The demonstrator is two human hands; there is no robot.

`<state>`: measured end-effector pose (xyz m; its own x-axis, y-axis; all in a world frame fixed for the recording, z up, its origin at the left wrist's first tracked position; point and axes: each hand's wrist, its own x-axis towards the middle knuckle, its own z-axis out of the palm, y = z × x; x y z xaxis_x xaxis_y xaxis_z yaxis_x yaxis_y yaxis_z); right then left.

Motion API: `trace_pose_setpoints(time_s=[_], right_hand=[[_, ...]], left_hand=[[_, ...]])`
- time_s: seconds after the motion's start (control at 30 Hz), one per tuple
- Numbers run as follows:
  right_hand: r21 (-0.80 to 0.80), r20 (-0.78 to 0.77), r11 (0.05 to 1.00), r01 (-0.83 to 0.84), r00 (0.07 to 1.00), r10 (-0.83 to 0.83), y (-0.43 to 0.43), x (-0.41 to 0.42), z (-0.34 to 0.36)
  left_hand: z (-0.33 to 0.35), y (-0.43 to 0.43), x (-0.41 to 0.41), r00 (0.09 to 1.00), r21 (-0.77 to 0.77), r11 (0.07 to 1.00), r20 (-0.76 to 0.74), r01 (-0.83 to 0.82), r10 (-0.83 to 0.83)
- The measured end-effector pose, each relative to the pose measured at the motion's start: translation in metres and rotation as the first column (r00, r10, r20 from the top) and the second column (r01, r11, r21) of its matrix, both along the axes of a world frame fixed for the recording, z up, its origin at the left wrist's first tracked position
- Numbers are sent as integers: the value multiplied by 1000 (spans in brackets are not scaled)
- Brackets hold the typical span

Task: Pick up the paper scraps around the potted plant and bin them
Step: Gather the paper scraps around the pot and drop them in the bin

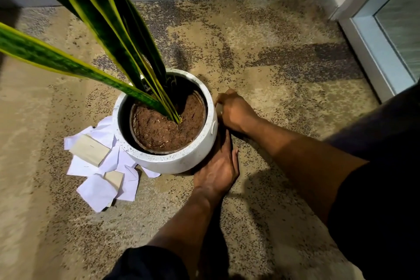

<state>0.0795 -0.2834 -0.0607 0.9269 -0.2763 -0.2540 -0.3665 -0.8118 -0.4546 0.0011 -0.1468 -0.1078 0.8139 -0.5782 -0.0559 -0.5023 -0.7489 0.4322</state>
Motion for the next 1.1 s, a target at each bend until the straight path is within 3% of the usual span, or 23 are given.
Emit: trace_pose_setpoints(time_s=[0.13,0.2,0.33,0.47,0.77,0.87,0.93,1.0,1.1], right_hand=[[233,-11,964,126,992,-127,-2,-2,4],[251,-30,955,161,987,-159,-4,-4,3],[490,-95,795,358,928,-360,-4,-5,7],[449,-75,775,445,883,-463,-8,-11,17],[185,74,816,547,820,-567,9,-45,64],[200,113,781,591,778,-618,12,-60,87],[215,123,763,610,758,-640,13,-71,98],[214,115,755,620,751,-650,18,-82,112],[240,141,756,608,749,-647,27,-95,138]], left_hand=[[-3,0,0,1000,8,1000,-20,-5,5],[-3,0,0,1000,11,1000,-23,-10,10],[-2,0,0,999,27,1000,-34,-3,4],[2,2,-1,999,19,1000,-39,6,-5],[10,5,-2,999,-37,998,29,41,-40],[20,7,-9,998,-151,988,-46,23,-30],[33,2,-18,979,-340,931,-189,-132,70],[49,-6,-27,916,-487,803,-364,-343,170],[78,-21,-36,792,-594,583,-592,-554,149]])
